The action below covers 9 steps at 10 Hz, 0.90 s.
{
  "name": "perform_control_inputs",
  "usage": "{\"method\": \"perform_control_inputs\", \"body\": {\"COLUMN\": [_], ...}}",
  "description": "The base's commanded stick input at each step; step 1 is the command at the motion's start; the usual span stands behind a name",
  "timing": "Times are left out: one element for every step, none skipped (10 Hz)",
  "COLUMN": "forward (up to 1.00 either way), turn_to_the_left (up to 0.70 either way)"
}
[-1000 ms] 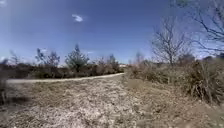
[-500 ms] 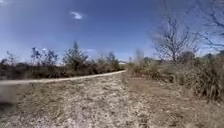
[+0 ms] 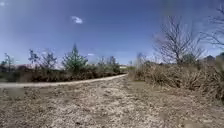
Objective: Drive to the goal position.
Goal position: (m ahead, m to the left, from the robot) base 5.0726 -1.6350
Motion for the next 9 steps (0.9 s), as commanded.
{"method": "perform_control_inputs", "body": {"forward": [0.70,0.70,0.70,0.70,0.70,0.70,0.70,0.70,0.70], "turn_to_the_left": [0.00,0.00,0.00,0.00,0.00,0.00,0.00,0.00,0.00]}}
